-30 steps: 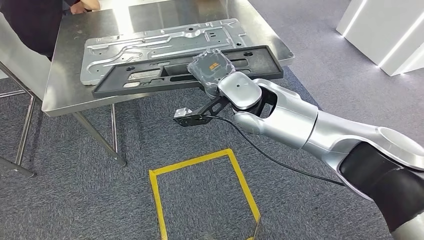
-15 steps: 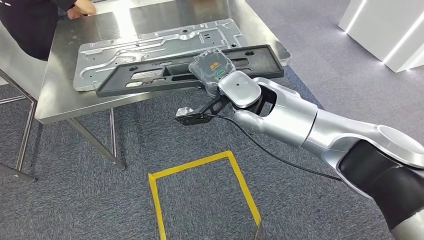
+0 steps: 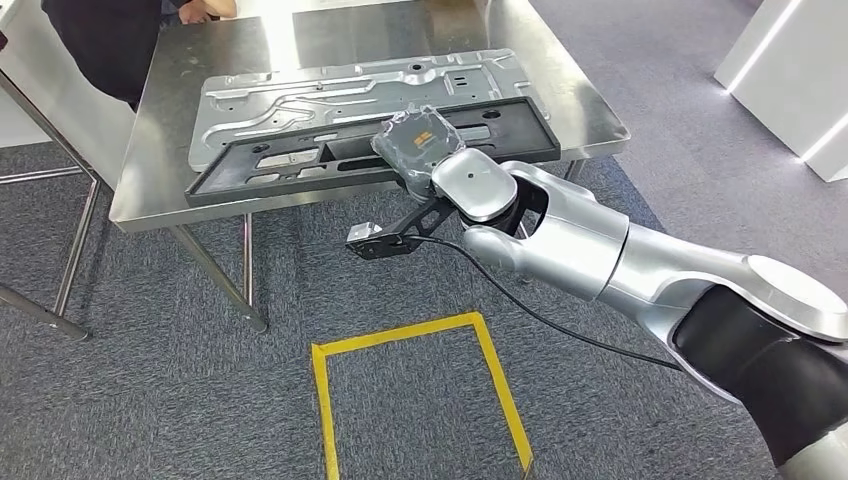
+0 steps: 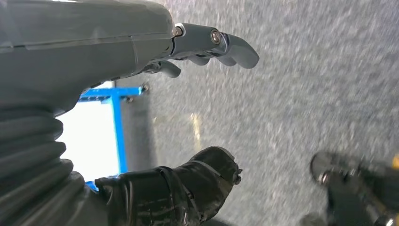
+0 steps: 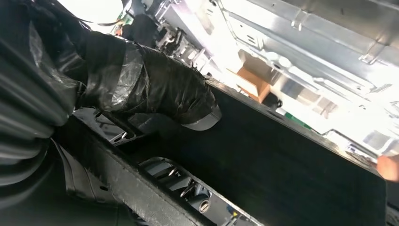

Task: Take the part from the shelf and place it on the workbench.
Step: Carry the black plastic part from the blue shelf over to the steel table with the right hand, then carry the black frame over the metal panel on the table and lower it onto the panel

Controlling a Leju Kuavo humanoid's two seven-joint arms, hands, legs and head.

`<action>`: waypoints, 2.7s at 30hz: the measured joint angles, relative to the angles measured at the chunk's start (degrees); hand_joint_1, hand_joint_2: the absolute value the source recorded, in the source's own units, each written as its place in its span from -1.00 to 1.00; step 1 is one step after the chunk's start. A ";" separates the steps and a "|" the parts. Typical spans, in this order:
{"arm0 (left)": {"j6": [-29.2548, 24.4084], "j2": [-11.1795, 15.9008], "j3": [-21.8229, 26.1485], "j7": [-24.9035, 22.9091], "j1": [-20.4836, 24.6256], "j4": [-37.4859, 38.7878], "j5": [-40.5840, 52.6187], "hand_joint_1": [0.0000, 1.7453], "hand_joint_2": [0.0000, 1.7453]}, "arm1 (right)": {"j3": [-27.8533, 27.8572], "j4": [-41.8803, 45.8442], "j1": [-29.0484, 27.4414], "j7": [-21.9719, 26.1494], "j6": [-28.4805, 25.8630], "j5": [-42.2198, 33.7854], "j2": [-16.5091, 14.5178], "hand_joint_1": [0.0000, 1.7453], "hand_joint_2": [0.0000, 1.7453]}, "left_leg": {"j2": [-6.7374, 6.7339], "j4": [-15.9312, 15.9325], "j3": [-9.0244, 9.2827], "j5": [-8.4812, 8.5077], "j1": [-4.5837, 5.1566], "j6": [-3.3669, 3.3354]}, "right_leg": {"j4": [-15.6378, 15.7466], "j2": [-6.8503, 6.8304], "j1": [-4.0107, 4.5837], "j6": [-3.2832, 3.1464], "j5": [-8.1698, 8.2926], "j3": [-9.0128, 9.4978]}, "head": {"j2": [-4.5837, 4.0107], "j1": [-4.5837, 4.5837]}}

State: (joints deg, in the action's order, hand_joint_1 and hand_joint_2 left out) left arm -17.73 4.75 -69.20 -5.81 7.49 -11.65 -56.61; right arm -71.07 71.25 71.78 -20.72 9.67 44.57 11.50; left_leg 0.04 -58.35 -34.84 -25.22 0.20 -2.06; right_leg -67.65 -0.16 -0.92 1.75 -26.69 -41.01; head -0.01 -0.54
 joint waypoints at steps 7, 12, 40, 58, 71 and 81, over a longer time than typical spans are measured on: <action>-0.11 0.02 0.01 -0.05 -0.11 0.00 0.06 -1.00 1.00 | -0.03 -0.20 0.31 0.13 -0.07 0.01 -0.08 1.00 1.00 | 0.35 -2.56 -0.76 -2.40 0.11 1.93 | 7.73 0.11 -0.05 -1.70 1.90 3.78 | 0.00 0.15; -0.25 0.01 0.00 -0.14 -0.20 0.00 0.07 -1.00 1.00 | -0.05 -0.23 0.10 0.09 -0.01 0.02 -0.15 1.00 1.00 | 0.25 -15.99 -8.08 -6.72 -0.66 3.30 | 8.06 0.18 -0.24 -2.40 1.01 5.31 | -0.01 0.48; -1.27 0.08 0.03 0.43 -0.15 0.00 0.20 -1.00 1.00 | -0.05 -0.61 1.60 -1.10 1.04 0.39 -0.20 1.00 1.00 | 0.37 -9.84 -3.66 -6.41 -0.53 3.04 | 8.54 0.40 -0.32 -2.40 2.12 4.58 | 0.00 0.39; -1.55 0.46 0.04 0.47 -0.23 0.00 0.39 -1.00 1.00 | 0.32 0.03 4.44 -2.89 2.99 -0.95 2.19 1.00 1.00 | 0.53 0.62 0.13 0.62 -0.49 0.01 | -6.86 0.49 -0.09 -0.16 -4.99 -1.90 | -0.01 0.25; -1.37 0.40 0.08 -0.04 -0.41 0.00 0.22 -1.00 1.00 | 0.04 -0.05 4.17 -2.44 2.08 -0.57 2.07 1.00 1.00 | 0.73 -12.09 -5.38 -6.32 -0.78 3.07 | 8.73 0.50 -0.33 -2.53 2.20 5.06 | -0.01 0.64; -1.31 0.55 0.10 0.04 -0.39 0.00 0.14 -1.00 1.00 | -0.03 -0.16 3.42 -2.00 1.95 -0.61 2.04 1.00 1.00 | 0.32 0.01 -1.53 1.60 -0.51 1.76 | 9.03 0.62 -0.22 -0.86 0.78 6.68 | 0.00 0.57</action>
State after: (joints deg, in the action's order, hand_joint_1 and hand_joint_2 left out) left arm -19.04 5.31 -69.10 -5.76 7.10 -11.65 -56.48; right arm -71.11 71.09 75.20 -22.72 11.62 43.95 13.54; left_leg 0.36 -58.33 -36.38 -23.62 -0.31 -0.30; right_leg -58.62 0.46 -1.14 0.89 -25.90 -34.33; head -0.01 0.03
